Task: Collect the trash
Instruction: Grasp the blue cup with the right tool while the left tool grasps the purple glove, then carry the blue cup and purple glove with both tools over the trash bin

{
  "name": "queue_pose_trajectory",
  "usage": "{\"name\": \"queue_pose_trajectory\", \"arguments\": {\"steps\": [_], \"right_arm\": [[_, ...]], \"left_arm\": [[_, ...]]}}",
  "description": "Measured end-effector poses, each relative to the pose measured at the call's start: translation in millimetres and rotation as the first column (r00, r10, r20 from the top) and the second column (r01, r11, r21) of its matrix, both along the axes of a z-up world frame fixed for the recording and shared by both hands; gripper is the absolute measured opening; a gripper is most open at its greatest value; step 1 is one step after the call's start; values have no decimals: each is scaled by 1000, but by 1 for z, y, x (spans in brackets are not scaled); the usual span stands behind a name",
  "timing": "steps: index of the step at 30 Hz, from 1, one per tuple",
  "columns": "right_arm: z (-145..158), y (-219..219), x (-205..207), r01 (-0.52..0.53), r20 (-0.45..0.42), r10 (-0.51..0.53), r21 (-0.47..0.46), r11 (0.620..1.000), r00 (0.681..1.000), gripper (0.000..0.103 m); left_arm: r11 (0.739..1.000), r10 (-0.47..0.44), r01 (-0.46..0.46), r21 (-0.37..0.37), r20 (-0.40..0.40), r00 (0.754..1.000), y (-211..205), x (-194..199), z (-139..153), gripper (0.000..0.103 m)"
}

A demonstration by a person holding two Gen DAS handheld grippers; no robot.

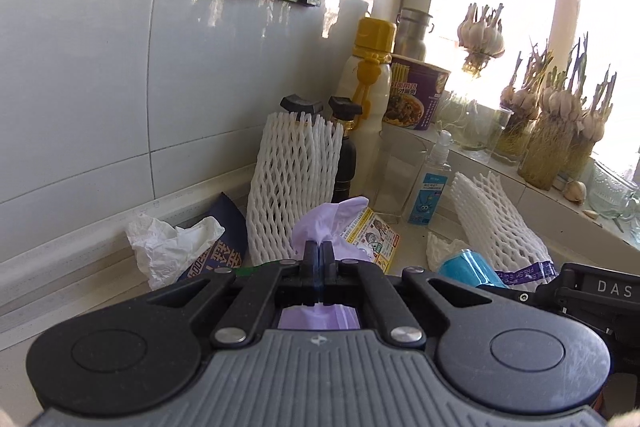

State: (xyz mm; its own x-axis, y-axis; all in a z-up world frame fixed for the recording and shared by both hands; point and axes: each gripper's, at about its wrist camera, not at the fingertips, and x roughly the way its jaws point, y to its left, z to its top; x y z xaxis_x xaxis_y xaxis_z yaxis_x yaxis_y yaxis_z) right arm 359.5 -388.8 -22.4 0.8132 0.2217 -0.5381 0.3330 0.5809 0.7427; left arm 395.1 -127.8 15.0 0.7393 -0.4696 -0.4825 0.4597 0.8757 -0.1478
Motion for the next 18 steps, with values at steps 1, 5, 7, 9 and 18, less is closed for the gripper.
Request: {"name": "queue_pose_trajectory", "arguments": {"steps": [1, 5, 7, 9, 18], "right_arm": [[4, 0, -4, -5, 4, 5, 1, 1000, 1000, 68], [19, 5, -15, -25, 17, 26, -18, 1000, 1000, 68], [28, 9, -21, -35, 28, 36, -33, 999, 999, 68], [37, 12, -28, -44, 39, 45, -43, 998, 998, 68], [69, 33, -55, -84, 62, 89, -78, 993, 994, 68]], "left_arm": [[1000, -2, 2, -2, 5, 1000, 2, -3, 3, 0], [1000, -5, 5, -15, 24, 1000, 12, -17, 19, 0], [1000, -7, 8, -18, 36, 999, 15, -24, 27, 0], [1000, -9, 10, -17, 47, 999, 18, -31, 34, 0], [1000, -5, 5, -15, 38, 999, 37, -61, 56, 0]]}}
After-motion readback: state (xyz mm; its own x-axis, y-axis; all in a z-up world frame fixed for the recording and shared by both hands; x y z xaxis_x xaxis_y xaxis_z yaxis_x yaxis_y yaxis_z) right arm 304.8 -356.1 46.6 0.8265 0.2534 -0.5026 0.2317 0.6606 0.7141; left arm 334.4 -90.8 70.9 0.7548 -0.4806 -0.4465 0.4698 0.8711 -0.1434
